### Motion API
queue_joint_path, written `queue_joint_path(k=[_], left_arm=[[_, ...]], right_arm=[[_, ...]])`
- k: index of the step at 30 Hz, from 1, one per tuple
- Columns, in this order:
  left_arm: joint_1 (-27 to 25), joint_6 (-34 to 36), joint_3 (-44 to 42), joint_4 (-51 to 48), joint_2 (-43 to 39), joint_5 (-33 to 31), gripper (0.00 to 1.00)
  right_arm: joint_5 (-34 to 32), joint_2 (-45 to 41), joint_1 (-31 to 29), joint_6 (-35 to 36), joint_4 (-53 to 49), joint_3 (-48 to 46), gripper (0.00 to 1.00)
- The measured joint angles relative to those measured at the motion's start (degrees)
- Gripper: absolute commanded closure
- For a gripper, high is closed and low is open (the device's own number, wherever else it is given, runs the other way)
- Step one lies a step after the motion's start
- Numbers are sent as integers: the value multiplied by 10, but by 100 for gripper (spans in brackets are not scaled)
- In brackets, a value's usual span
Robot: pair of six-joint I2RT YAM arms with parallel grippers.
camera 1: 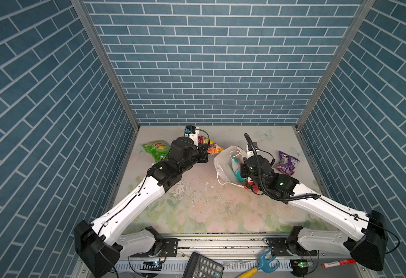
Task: Take the snacks out of the paper bag
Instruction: 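Carry the Fox's packet toward the Lay's bag and release it with the left gripper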
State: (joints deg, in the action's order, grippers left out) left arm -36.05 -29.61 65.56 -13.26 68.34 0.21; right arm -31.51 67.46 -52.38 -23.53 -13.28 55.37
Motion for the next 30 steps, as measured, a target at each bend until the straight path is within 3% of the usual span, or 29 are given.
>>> queue_joint_path(k=[8, 23, 30], left_arm=[[68, 6, 1, -32, 0, 6, 100], [286, -19, -115, -30, -10, 9, 100], [334, -30, -145, -21, -2, 3, 100]], right_arm=[[0, 0, 3, 13, 1, 0, 100], [9, 18, 19, 34, 14, 3, 100], [31, 37, 31, 45, 14, 20, 100]])
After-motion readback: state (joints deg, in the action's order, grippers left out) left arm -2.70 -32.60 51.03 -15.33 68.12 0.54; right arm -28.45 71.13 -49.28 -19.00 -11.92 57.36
